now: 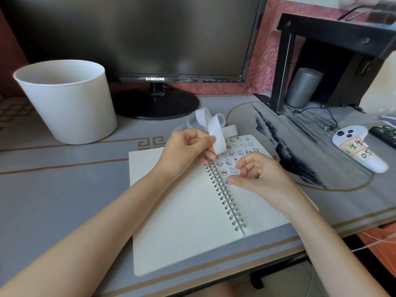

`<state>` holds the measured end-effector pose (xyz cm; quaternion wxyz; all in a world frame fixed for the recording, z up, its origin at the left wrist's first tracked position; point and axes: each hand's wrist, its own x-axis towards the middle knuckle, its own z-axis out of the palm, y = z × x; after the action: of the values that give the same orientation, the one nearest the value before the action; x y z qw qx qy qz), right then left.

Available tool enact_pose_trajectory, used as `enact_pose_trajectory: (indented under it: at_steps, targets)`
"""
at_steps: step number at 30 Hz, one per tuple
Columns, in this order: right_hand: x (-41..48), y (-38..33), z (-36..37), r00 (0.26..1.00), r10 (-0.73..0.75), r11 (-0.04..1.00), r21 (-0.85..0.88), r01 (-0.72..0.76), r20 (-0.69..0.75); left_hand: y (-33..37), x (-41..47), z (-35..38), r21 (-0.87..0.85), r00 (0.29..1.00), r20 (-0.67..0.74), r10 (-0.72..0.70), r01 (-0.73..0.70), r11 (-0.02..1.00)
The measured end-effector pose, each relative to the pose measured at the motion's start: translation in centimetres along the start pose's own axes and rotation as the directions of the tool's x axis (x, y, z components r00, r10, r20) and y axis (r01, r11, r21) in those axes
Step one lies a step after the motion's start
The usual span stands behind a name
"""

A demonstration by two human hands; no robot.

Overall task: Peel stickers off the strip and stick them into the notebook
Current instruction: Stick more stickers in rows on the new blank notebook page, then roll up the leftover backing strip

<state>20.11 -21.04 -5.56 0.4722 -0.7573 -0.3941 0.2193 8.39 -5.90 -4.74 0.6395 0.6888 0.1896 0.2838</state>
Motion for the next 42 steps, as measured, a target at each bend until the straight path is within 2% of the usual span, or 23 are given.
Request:
enact_pose_trajectory:
  at_steps: [5,9,15,21,24,26,29,33,38,40,42]
  targets:
    - [0.3,0.0,-0.4,1.0,-0.003,0.998,-0.058,0.003,0.007,-0.1,0.0,0.0,0.01,1.0,-0.002,0.003,-0.003,1.0]
    - [0.8,-1.1,-1.7,0.999,0.02,1.0,-0.013,-0.02,0.045,-0.2,0.0,0.1,0.072,1.0,-0.002,0.024,-0.024,0.997]
    - [3.4,-3.7,-2.5,0.985,-0.164,0.984,-0.076,0.159,-0.057,-0.1,-0.1,0.1,0.183,0.997,-0.027,0.066,-0.06,0.981]
    - [7.2,-5.1,-0.6,0.965,-0.232,0.928,-0.27,0.257,0.119,-0.4,0.3,-0.8,0.33,0.979,-0.147,0.142,-0.087,0.94]
    - [8.4,-4.9,0.4,0.964,-0.223,0.905,-0.337,0.26,0.145,-0.5,0.4,-1.2,0.369,0.966,-0.206,0.153,-0.068,0.927]
    - [9.0,-4.4,1.0,0.967,-0.216,0.932,-0.268,0.245,0.135,-0.8,0.5,-1.4,0.397,0.961,-0.23,0.153,-0.051,0.917]
    - [10.0,-3.3,1.5,0.973,-0.204,0.941,-0.252,0.226,0.111,-1.1,0.8,-1.5,0.421,0.955,-0.255,0.15,-0.03,0.907]
    - [10.6,-2.9,2.0,0.967,-0.242,0.954,-0.164,0.251,0.075,-1.2,1.1,-1.7,0.476,0.93,-0.302,0.209,-0.043,0.879]
    - [10.1,-5.0,2.3,0.933,-0.361,0.933,0.01,0.361,0.012,-0.7,1.0,-2.1,0.377,0.911,-0.336,0.238,-0.102,0.921]
    - [9.5,-5.6,2.7,0.932,-0.362,0.927,0.114,0.357,0.024,-0.7,1.3,-2.4,0.388,0.907,-0.309,0.285,-0.154,0.909]
    - [9.0,-6.0,3.2,0.936,-0.351,0.919,0.201,0.339,0.027,-0.8,1.5,-2.5,0.314,0.917,-0.307,0.255,-0.155,0.937]
